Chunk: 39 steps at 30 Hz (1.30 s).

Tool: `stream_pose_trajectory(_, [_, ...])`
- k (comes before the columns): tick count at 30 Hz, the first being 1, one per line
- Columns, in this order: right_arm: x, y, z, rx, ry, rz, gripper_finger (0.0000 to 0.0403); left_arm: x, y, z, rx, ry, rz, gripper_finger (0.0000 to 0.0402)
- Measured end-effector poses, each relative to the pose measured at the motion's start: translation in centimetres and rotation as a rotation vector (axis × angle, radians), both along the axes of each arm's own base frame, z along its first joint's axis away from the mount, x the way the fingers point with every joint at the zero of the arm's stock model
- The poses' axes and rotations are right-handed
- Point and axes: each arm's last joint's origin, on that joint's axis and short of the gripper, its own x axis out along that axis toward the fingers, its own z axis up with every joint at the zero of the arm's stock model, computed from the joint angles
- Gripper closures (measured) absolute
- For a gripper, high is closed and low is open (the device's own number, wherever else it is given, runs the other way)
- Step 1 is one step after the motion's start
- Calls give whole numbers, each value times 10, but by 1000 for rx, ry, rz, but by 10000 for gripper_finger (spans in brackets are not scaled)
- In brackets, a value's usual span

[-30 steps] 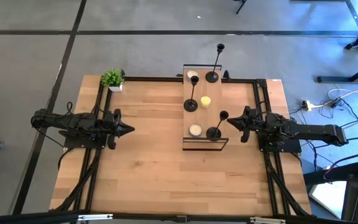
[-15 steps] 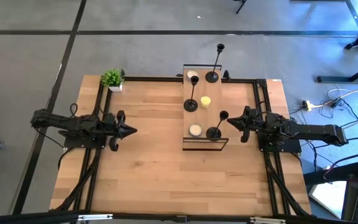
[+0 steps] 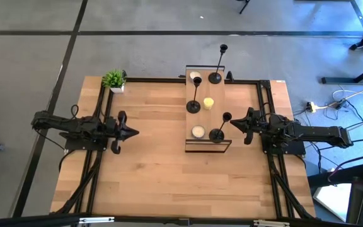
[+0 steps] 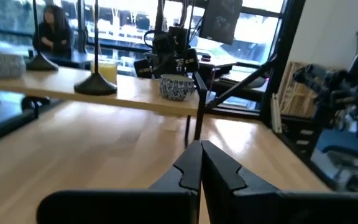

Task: Pick & Place candle stick holders
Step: Return to Home Position

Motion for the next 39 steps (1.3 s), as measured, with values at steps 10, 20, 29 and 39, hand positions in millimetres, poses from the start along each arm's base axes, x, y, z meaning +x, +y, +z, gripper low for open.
stream_pose_trajectory(10, [0,0,0,0,1,0,403,1,7,-1,37,12,21,400])
stream_pose_trajectory(20, [0,0,0,0,0,0,403,1,12,-3,0,29,16,400])
stream_pose_trajectory(29, [0,0,0,0,0,-1,403,1,12,-3,93,32,-14,400])
stream_pose_trajectory(39, [0,0,0,0,1,0,403,1,12,-3,91,29,-16,400])
